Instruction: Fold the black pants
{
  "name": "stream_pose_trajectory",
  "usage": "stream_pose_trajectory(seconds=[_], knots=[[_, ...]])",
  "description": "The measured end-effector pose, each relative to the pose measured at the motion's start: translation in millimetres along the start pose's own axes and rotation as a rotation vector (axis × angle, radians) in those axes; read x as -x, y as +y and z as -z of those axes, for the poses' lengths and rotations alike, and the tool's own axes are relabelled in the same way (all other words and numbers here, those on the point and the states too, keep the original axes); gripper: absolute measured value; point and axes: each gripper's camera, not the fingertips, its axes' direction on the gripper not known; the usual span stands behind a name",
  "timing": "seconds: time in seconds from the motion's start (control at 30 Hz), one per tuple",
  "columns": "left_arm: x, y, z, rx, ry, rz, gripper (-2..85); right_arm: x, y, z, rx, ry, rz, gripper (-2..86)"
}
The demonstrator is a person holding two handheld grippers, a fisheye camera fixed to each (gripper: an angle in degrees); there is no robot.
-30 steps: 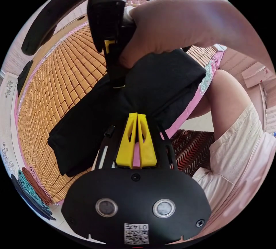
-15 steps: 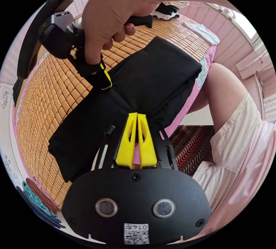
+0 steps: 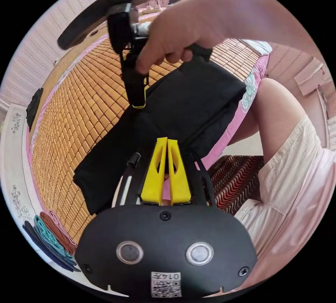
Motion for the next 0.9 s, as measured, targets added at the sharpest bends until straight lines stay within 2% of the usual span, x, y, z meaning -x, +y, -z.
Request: stream_pose_trajectory(seconds=[0.07, 0.17, 0.23, 0.3, 0.37, 0.57, 0.9], knots=[[-2.1, -0.1, 10.3, -0.019, 0.038, 0.007, -1.0, -18.5, 76.9, 19.2, -0.231, -0.049, -0.116, -0.1], [-10.6, -4.0, 19.4, -0.038, 0.125, -0.013, -0.9, -42.2, 184.0, 23.0, -0.381, -0.059, -0.257, 0.7], [-19.9, -8.2, 23.2, -0.054, 0.147, -0.030, -0.9, -58.4, 243.5, 12.8, -0.396, -0.023, -0.370, 2.0], [-34.8, -15.2, 28.1, -0.075, 0.132, -0.052, -0.7, -72.7, 295.8, -0.2, -0.390, -0.013, -0.457, 6.8], [-44.3, -19.4, 32.1, -0.101, 0.117, -0.055, -0.2, -88.8, 350.1, -17.8, -0.393, -0.108, -0.542, 13.3], [-63.9, -32.9, 37.0, -0.107, 0.124, -0.053, 5.9, -102.2, 412.4, -51.9, -0.433, -0.310, -0.574, 12.7], [-86.8, -46.3, 25.4, -0.059, 0.117, -0.109, 10.9, -121.0, 470.0, -59.4, -0.523, -0.350, -0.533, 3.3]])
